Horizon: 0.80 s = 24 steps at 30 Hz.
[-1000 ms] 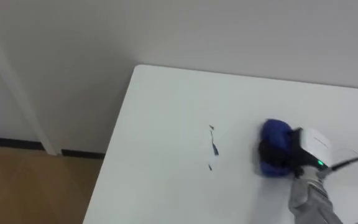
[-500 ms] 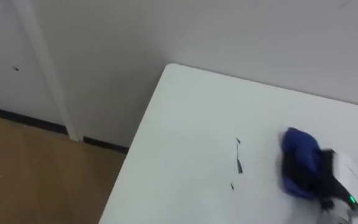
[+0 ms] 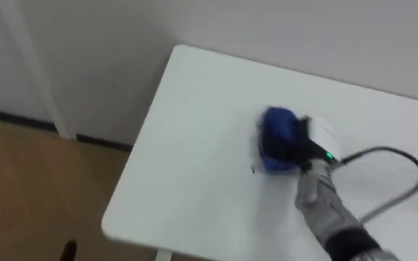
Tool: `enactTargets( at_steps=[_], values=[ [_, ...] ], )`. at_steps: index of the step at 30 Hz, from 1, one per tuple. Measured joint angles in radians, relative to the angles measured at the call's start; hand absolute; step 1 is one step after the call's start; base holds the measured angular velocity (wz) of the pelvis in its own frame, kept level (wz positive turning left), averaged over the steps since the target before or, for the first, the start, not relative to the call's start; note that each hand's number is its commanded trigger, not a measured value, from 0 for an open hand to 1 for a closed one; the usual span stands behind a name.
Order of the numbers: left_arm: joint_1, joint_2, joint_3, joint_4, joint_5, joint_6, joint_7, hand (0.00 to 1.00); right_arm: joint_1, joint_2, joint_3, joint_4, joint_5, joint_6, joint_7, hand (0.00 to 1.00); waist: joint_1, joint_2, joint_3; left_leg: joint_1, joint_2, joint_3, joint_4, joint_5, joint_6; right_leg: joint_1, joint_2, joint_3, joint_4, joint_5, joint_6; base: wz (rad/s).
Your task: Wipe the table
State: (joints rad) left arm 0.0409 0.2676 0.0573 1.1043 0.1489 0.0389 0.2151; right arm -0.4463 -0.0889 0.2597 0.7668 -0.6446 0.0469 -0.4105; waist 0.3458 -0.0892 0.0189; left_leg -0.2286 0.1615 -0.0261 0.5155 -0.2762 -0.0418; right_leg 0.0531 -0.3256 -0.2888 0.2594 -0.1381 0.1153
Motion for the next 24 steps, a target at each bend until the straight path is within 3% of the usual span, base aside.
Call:
enactTargets(
  at_steps=[3,4,5,6,7,8,9,10,11,12,13,14,16,17,18,20,21,24],
  values=[
    [0.080,0.011,0.046,-0.061,-0.012,0.012,-0.013,0.00,0.082,-0.028,-0.018,0.007,-0.038,-0.013,0.001,1.00,-0.017,-0.004,-0.0012,0.020,0.037,-0.061,-0.025,0.020,-0.060,-0.002,0.037,-0.019,-0.041,0.030,0.002,0.71],
    [0.119,0.020,0.070,-0.068,-0.017,0.013,-0.013,0.00,0.170,-0.047,-0.066,0.009,-0.070,-0.039,-0.002,1.00,-0.053,-0.010,-0.0016,0.038,0.059,-0.073,-0.049,0.040,-0.097,-0.002,0.069,-0.039,-0.055,0.046,-0.003,0.93],
    [0.164,0.023,0.109,-0.066,-0.018,0.018,-0.013,0.00,0.268,-0.066,-0.136,-0.030,-0.074,-0.083,-0.029,1.00,-0.098,-0.009,-0.0051,0.045,0.087,-0.052,-0.056,0.056,-0.129,-0.005,0.085,-0.084,-0.028,0.038,0.062,1.11],
    [0.208,0.012,0.125,-0.066,-0.022,0.026,-0.015,0.00,0.361,-0.109,-0.194,-0.039,-0.070,-0.111,-0.057,1.00,-0.133,0.004,-0.0272,0.049,0.131,-0.027,-0.057,0.074,-0.131,0.002,0.113,-0.127,0.009,-0.021,0.032,0.84],
    [0.226,0.006,0.126,-0.066,-0.022,0.027,-0.015,0.00,0.401,-0.129,-0.226,-0.039,-0.069,-0.118,-0.069,1.00,-0.147,0.010,-0.0359,0.053,0.137,0.010,-0.053,0.081,-0.120,0.006,0.121,-0.139,0.022,-0.037,0.015,0.56],
    [0.247,-0.008,0.131,-0.067,-0.020,0.027,-0.017,0.00,0.452,-0.166,-0.287,-0.042,-0.065,-0.117,-0.077,1.00,-0.158,0.015,-0.0359,0.078,0.133,0.120,-0.034,0.079,-0.114,0.011,0.128,-0.149,0.031,-0.054,-0.004,0.25],
    [0.249,-0.015,0.138,-0.066,-0.020,0.027,-0.020,0.00,0.468,-0.184,-0.308,-0.044,-0.060,-0.115,-0.076,1.00,-0.162,0.016,-0.0341,0.086,0.122,0.154,-0.027,0.072,-0.103,0.011,0.132,-0.153,0.031,-0.058,-0.013,0.13],
    [0.247,-0.018,0.140,-0.066,-0.020,0.025,-0.023,0.00,0.471,-0.205,-0.335,-0.038,-0.057,-0.108,-0.063,1.00,-0.170,0.021,-0.0255,0.104,0.095,0.197,-0.023,0.054,-0.072,0.011,0.143,-0.153,0.031,-0.062,-0.041,-0.10],
    [0.241,-0.018,0.143,-0.067,-0.021,0.023,-0.022,0.00,0.458,-0.219,-0.340,-0.036,-0.058,-0.097,-0.038,1.00,-0.170,0.030,-0.0215,0.133,0.048,0.205,-0.029,0.033,-0.044,0.010,0.155,-0.148,0.030,-0.068,-0.084,-0.20],
    [0.237,-0.020,0.145,-0.068,-0.024,0.022,-0.022,0.00,0.448,-0.219,-0.338,-0.036,-0.058,-0.094,-0.022,1.00,-0.169,0.031,-0.0173,0.149,0.025,0.209,-0.036,0.024,-0.033,0.010,0.163,-0.142,0.028,-0.070,-0.105,-0.44],
    [0.230,-0.027,0.144,-0.068,-0.036,0.020,-0.018,0.00,0.420,-0.218,-0.316,-0.037,-0.058,-0.087,0.009,1.00,-0.157,0.035,-0.0142,0.182,-0.020,0.220,-0.062,0.009,-0.007,0.004,0.181,-0.121,0.025,-0.069,-0.123,-0.71],
    [0.227,-0.041,0.146,-0.067,-0.053,0.020,-0.010,0.00,0.387,-0.216,-0.276,-0.047,-0.060,-0.068,0.030,1.00,-0.124,0.045,-0.0116,0.220,-0.035,0.221,-0.104,0.001,0.008,-0.006,0.206,-0.082,0.024,-0.065,-0.136,-1.10],
    [0.221,-0.066,0.152,-0.087,-0.059,0.027,-0.008,0.00,0.328,-0.209,-0.205,-0.074,-0.077,-0.020,0.075,1.00,-0.077,0.057,-0.0135,0.244,-0.036,0.182,-0.147,0.012,0.000,-0.033,0.242,-0.014,0.025,-0.059,-0.178,-1.15],
    [0.230,-0.083,0.156,-0.092,-0.060,0.028,-0.004,0.00,0.289,-0.198,-0.159,-0.101,-0.106,0.007,0.109,1.00,-0.056,0.067,-0.0121,0.254,-0.047,0.160,-0.180,0.020,0.000,-0.047,0.262,0.016,0.022,-0.057,-0.226,-0.83],
    [0.229,-0.090,0.156,-0.092,-0.060,0.029,0.000,0.00,0.275,-0.188,-0.138,-0.117,-0.117,0.018,0.123,1.00,-0.046,0.068,-0.0120,0.257,-0.058,0.153,-0.199,0.022,0.004,-0.053,0.268,0.030,0.018,-0.054,-0.233,-0.88],
    [0.230,-0.104,0.155,-0.093,-0.079,0.053,0.016,0.00,0.203,-0.125,-0.058,-0.127,-0.157,0.037,0.149,1.00,-0.021,0.061,-0.0150,0.284,-0.073,0.147,-0.262,0.053,0.004,-0.078,0.287,0.073,0.013,-0.047,-0.244,-0.59],
    [0.225,-0.110,0.155,-0.101,-0.081,0.072,0.018,0.00,0.180,-0.104,-0.035,-0.126,-0.158,0.034,0.154,1.00,-0.024,0.055,-0.0170,0.286,-0.073,0.138,-0.278,0.062,-0.001,-0.081,0.292,0.065,0.009,-0.047,-0.244,-0.10],
    [0.222,-0.121,0.154,-0.145,-0.103,0.086,0.028,0.00,0.173,-0.106,-0.043,-0.125,-0.166,0.018,0.152,1.00,-0.026,0.052,-0.0182,0.274,-0.074,0.112,-0.285,0.069,-0.003,-0.078,0.298,0.047,-0.005,-0.049,-0.248,0.33]
  ],
)
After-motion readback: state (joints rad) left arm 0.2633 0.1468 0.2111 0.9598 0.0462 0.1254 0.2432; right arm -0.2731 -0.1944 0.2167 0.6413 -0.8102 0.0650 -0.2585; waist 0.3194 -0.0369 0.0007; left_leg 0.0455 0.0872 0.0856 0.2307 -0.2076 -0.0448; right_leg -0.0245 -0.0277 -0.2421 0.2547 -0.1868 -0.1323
